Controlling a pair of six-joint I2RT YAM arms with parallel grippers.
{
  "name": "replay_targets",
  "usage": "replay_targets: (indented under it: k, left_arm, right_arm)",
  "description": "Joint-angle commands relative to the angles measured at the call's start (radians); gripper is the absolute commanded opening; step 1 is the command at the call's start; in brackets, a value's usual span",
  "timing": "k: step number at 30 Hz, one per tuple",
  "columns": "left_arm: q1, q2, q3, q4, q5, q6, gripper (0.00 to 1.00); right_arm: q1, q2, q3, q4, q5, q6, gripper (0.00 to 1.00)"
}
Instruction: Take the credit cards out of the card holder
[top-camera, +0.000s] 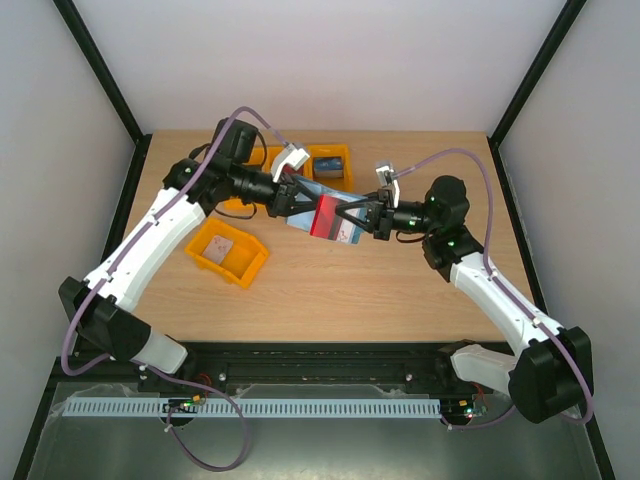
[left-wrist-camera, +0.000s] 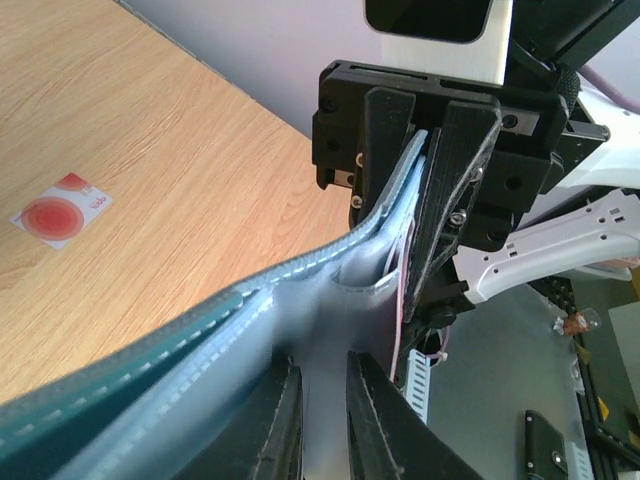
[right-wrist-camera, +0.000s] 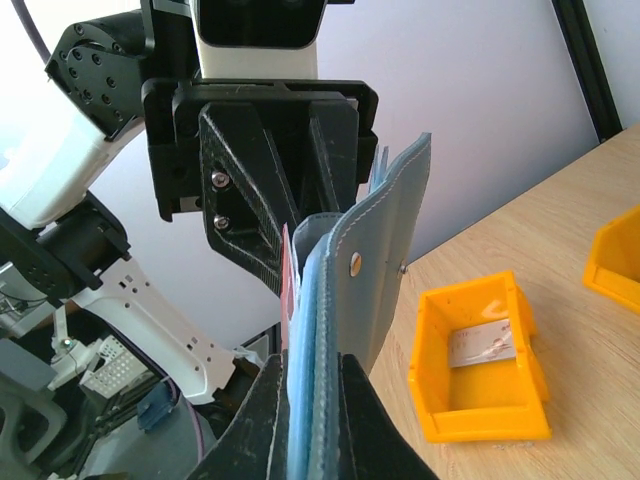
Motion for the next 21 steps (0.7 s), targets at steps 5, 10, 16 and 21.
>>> replay_targets:
  k: [5,10,16,21]
  left_arm:
    - [0.021,-0.031,-0.014,-0.022,-0.007,0.036,0.19]
    - [0.081,-0.053,0.002,-0.021,0.064,0.044,0.29]
    - [0.071,-0.060,-0.034,0.007,0.108,0.000,0.40]
    - [0.031,-0.037,-0.033,0.038,0.087,-0.047,0.35]
  right_arm:
    - [0.006,-0.028,0.046,0.026,0.011,-0.024,0.02]
    - [0.006,-0.024,0.049,-0.005,0.012,-0.048,0.02]
    - [0.006,-0.023,0.054,-0.008,0.009,-0.045,0.02]
    - [0.006,-0.023,0.053,0.006,0.012,-0.031,0.02]
